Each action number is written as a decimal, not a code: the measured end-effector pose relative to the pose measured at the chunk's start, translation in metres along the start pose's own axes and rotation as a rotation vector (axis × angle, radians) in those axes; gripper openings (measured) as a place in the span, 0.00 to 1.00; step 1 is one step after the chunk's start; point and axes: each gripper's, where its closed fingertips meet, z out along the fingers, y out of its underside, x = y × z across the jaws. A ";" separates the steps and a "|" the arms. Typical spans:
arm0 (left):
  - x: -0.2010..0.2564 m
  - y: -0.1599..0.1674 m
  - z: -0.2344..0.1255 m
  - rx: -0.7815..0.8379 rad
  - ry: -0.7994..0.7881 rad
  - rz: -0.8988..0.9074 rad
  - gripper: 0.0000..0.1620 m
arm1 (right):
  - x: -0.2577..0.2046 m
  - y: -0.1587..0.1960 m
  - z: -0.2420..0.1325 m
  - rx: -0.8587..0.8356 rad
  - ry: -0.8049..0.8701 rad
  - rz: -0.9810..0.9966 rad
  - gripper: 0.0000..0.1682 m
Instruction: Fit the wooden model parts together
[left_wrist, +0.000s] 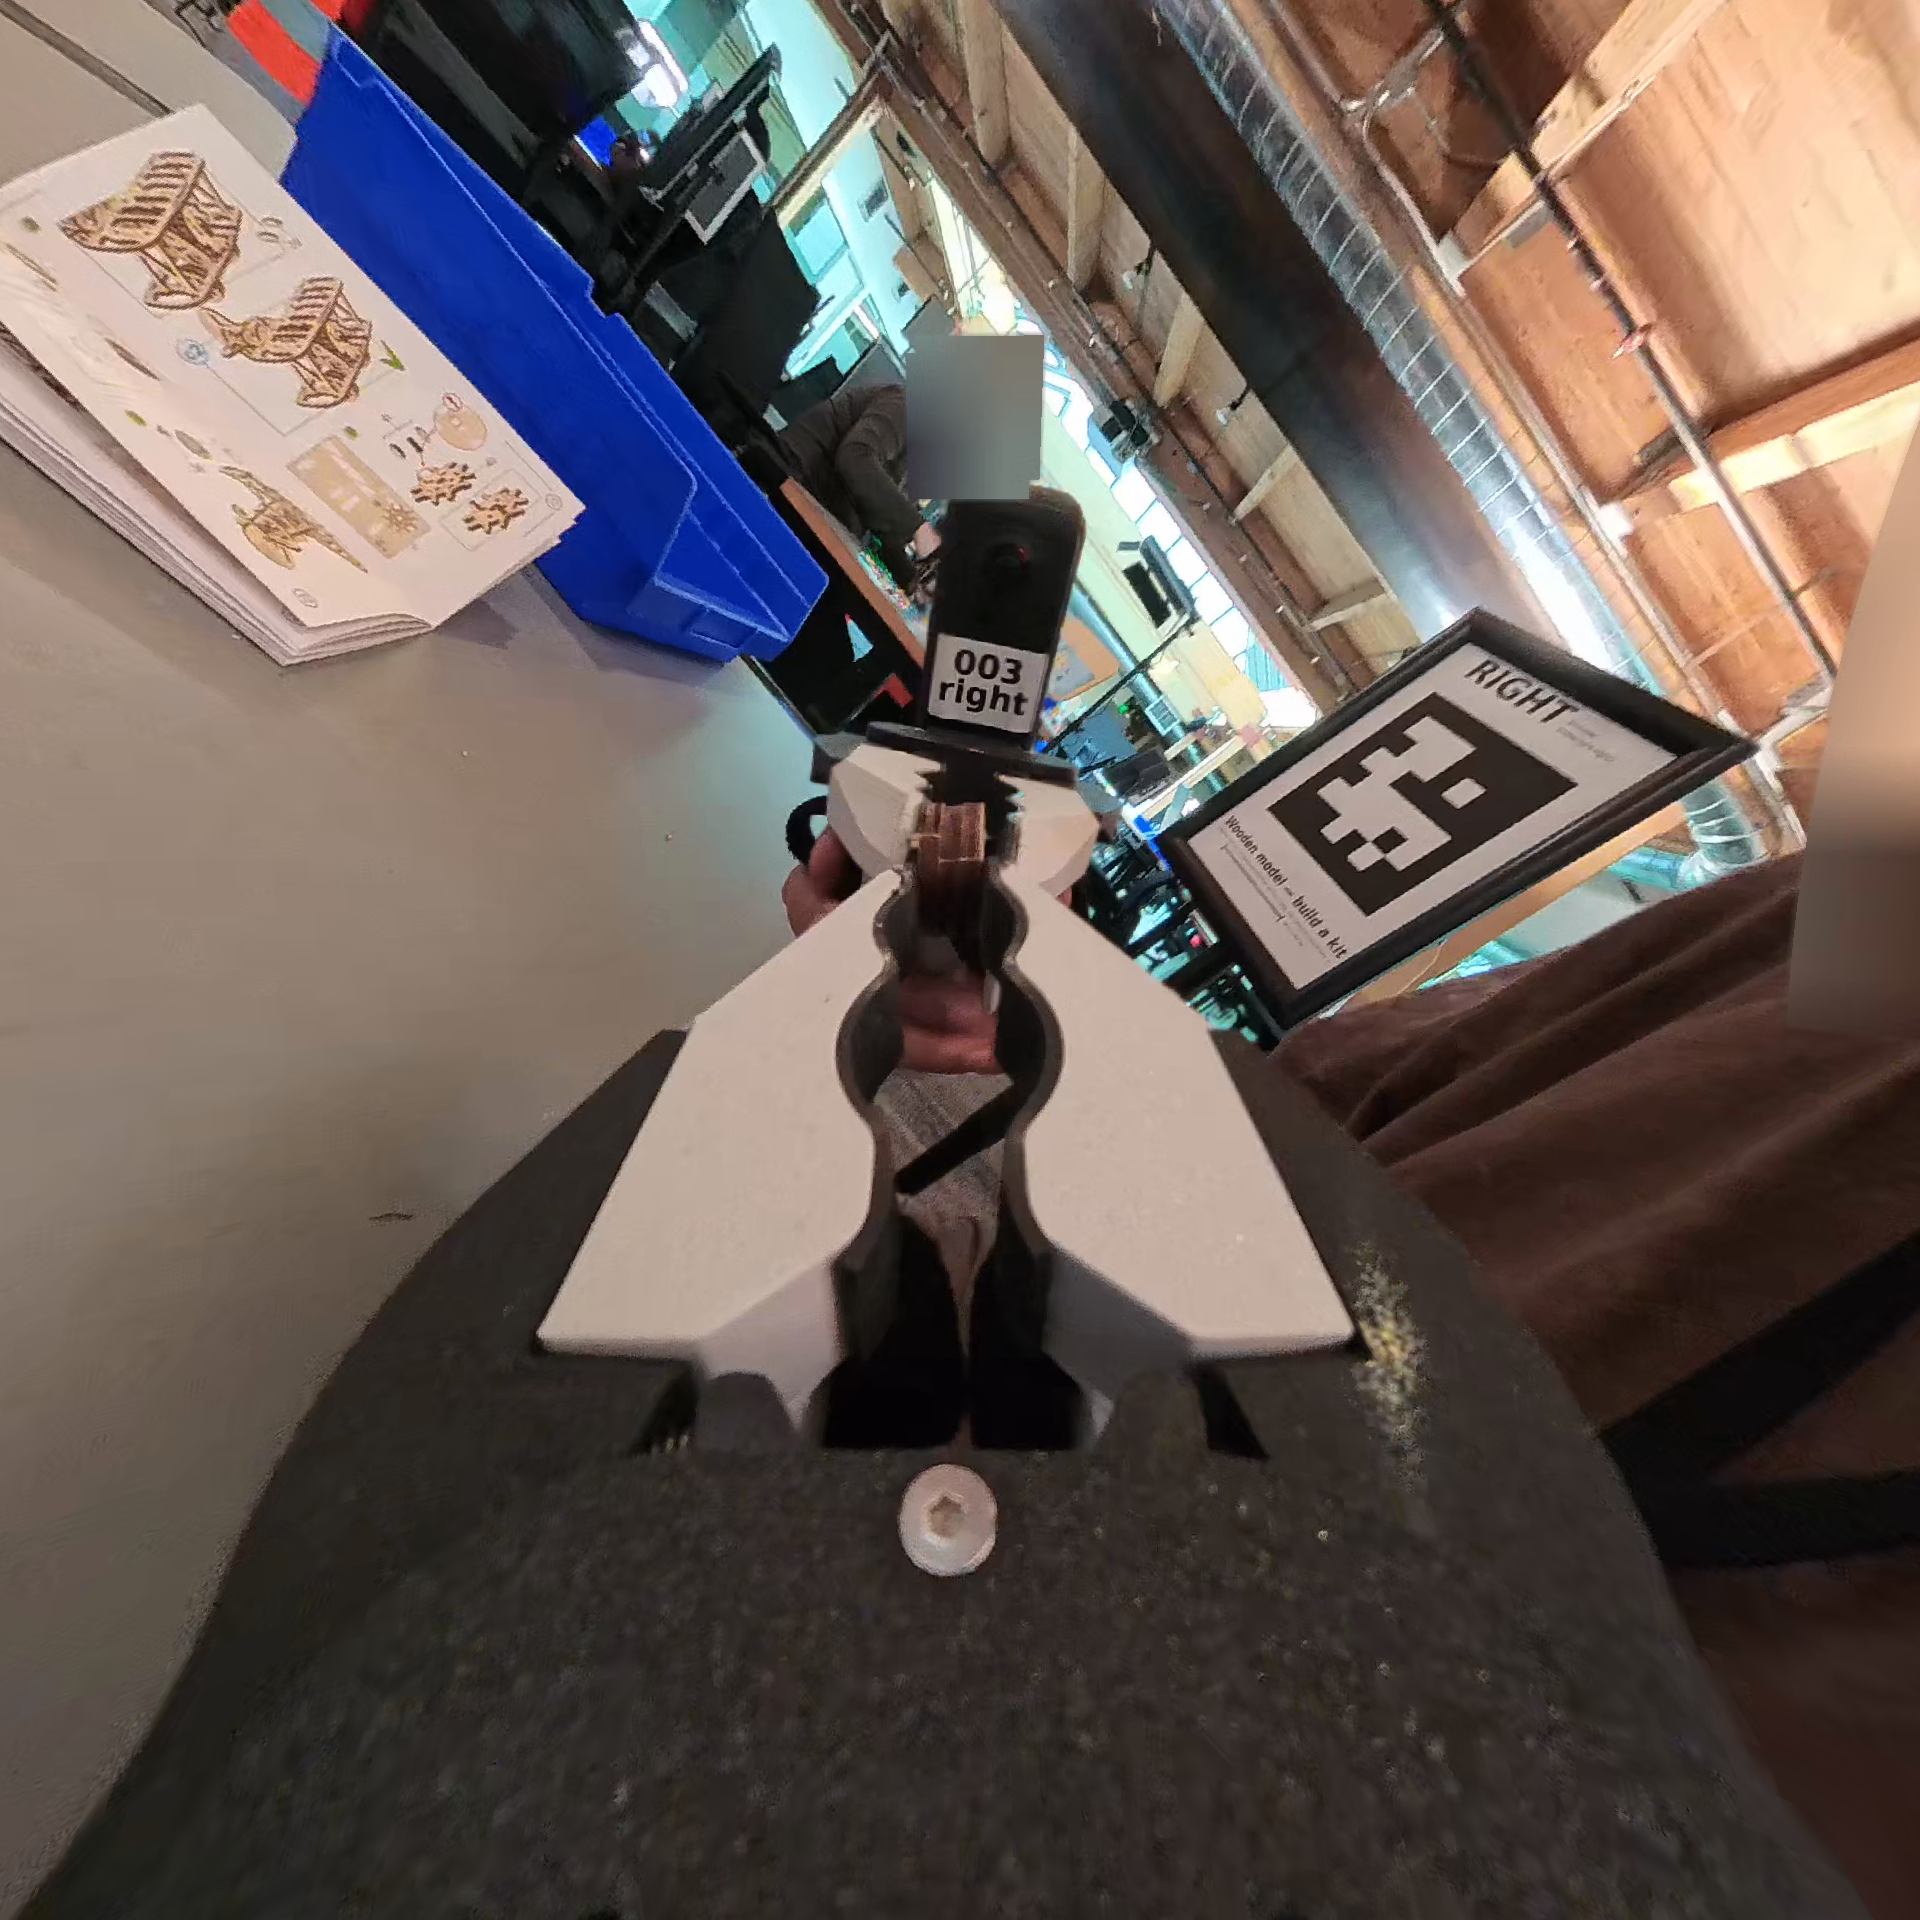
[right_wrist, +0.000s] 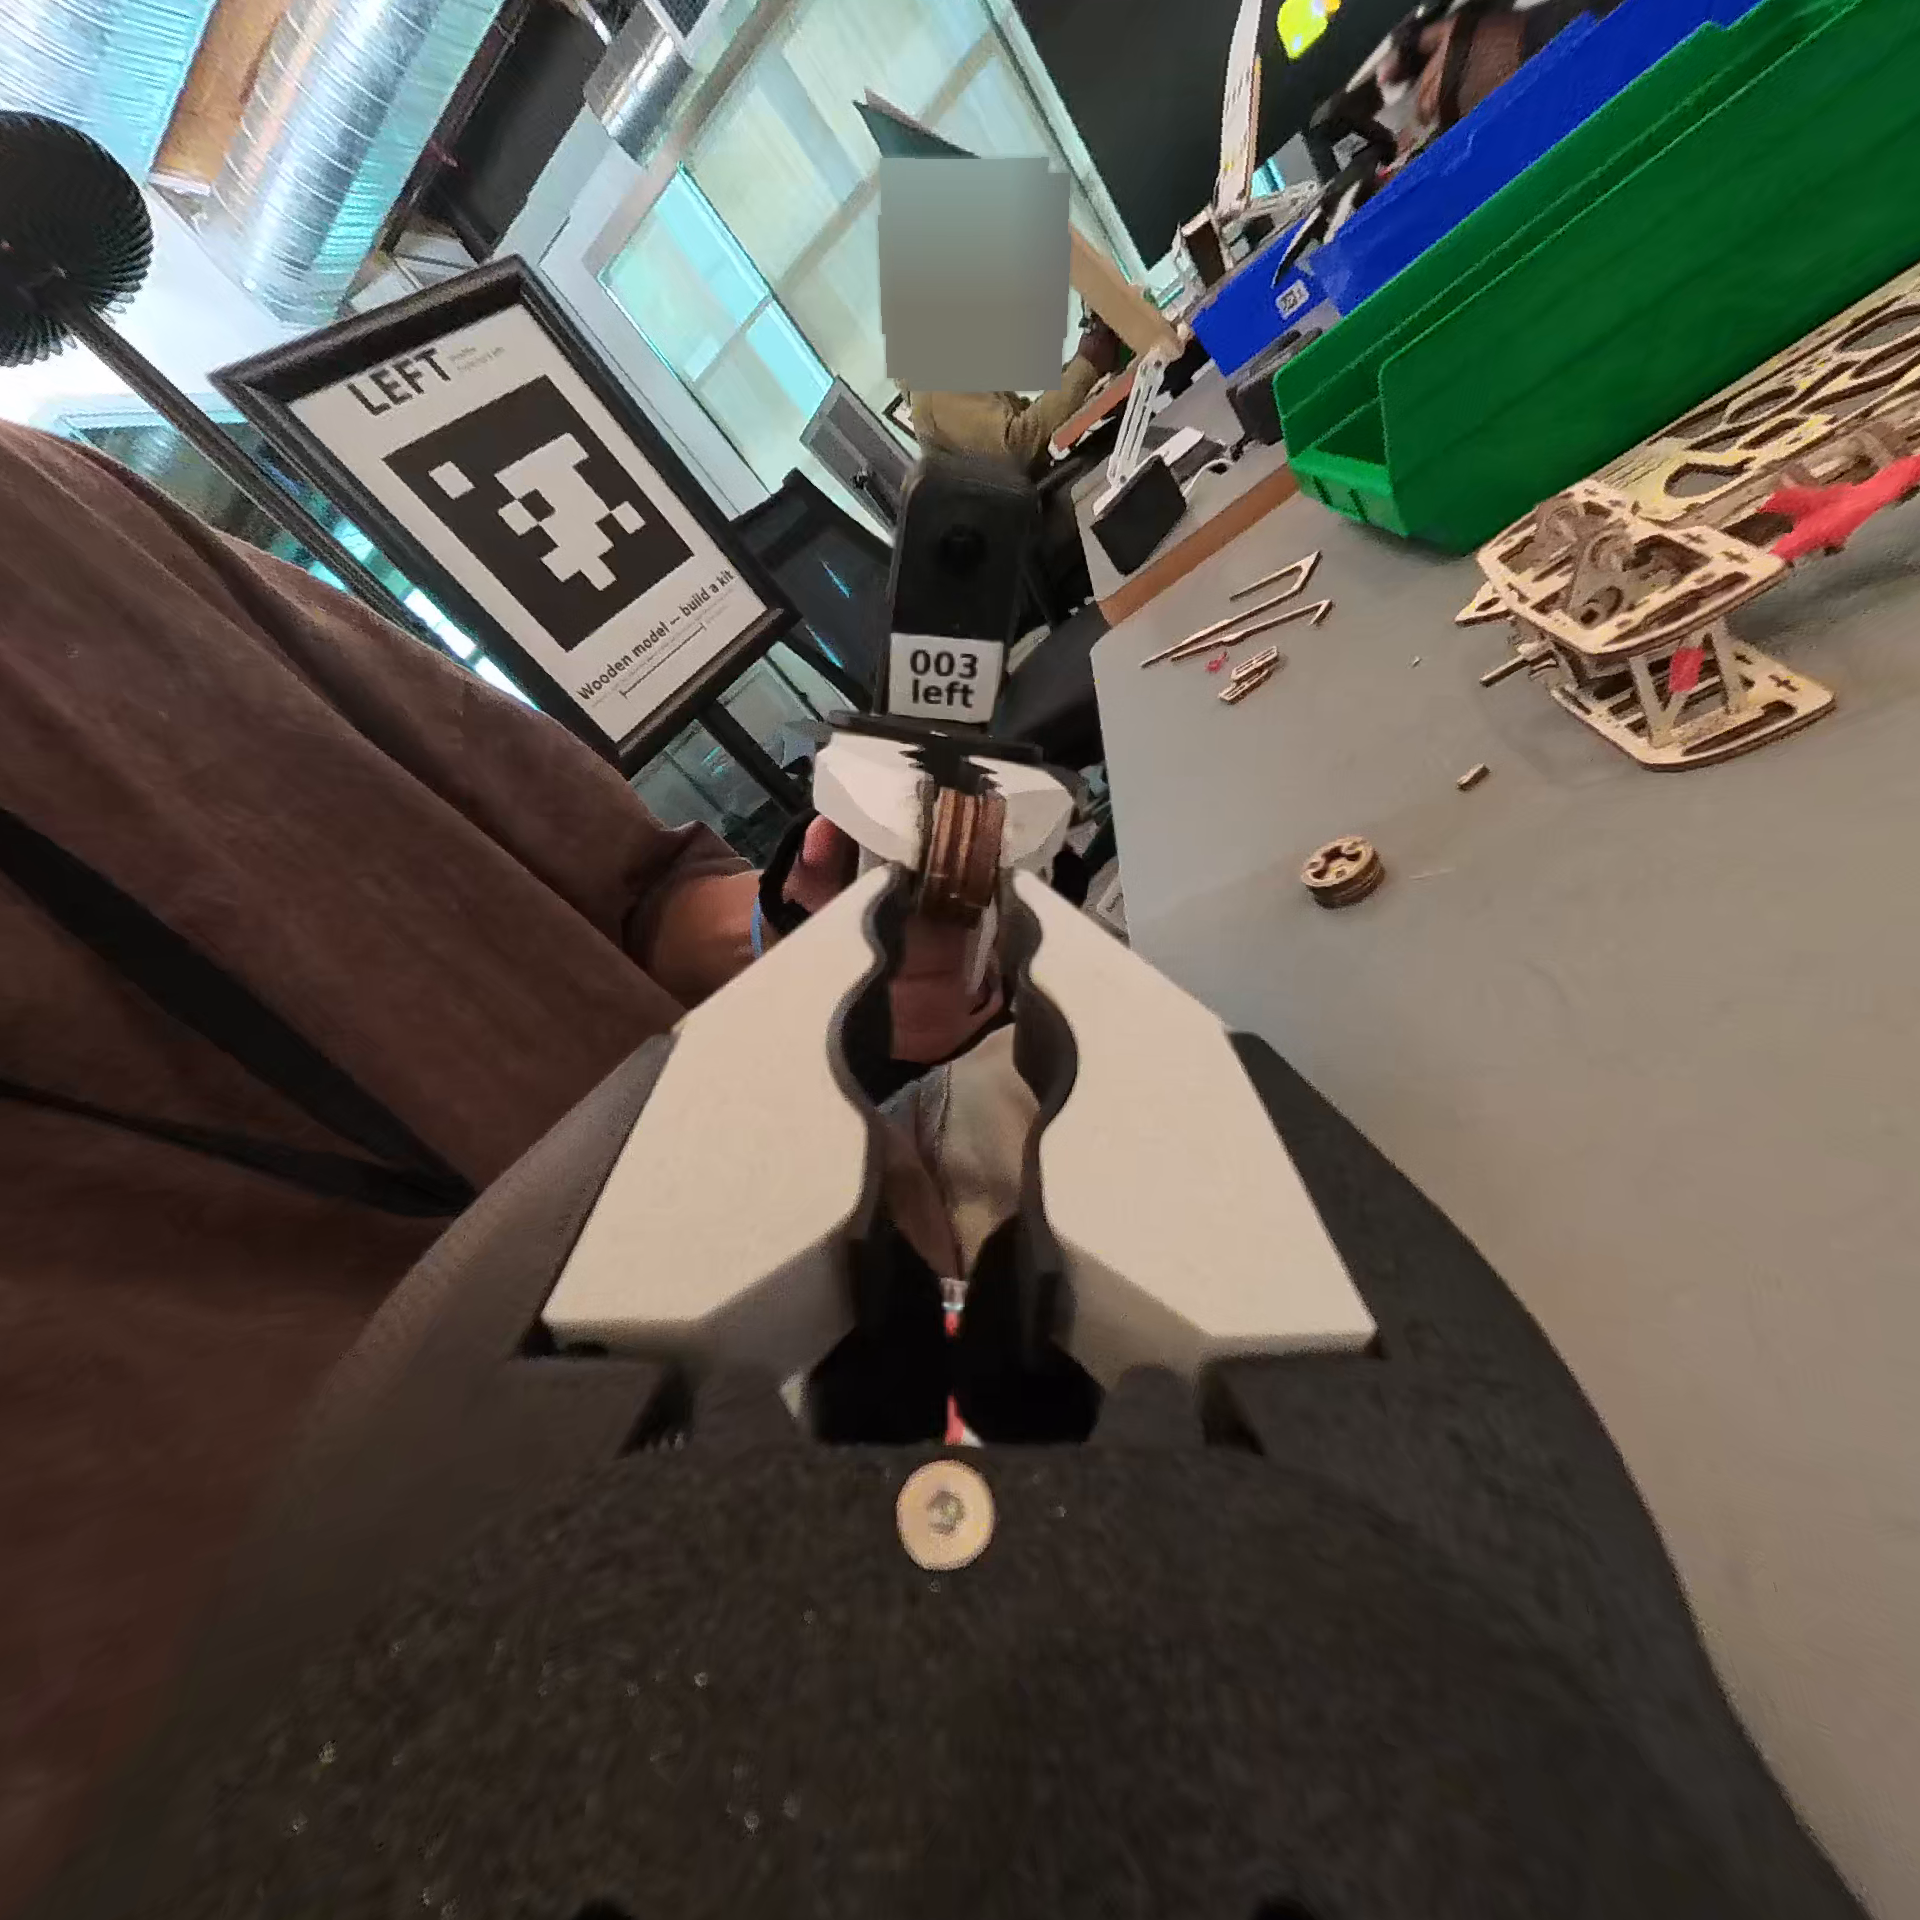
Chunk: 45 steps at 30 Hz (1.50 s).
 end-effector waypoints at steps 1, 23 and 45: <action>0.001 0.001 0.000 0.000 0.006 -0.008 0.05 | 0.000 0.001 -0.001 -0.013 0.010 -0.012 0.08; 0.013 0.037 -0.001 -0.327 -0.084 0.651 0.06 | -0.018 0.030 -0.013 -0.356 0.076 -0.365 0.06; 0.044 0.042 -0.014 -0.304 -0.043 1.005 0.05 | -0.056 0.026 -0.006 -0.350 0.165 -0.770 0.08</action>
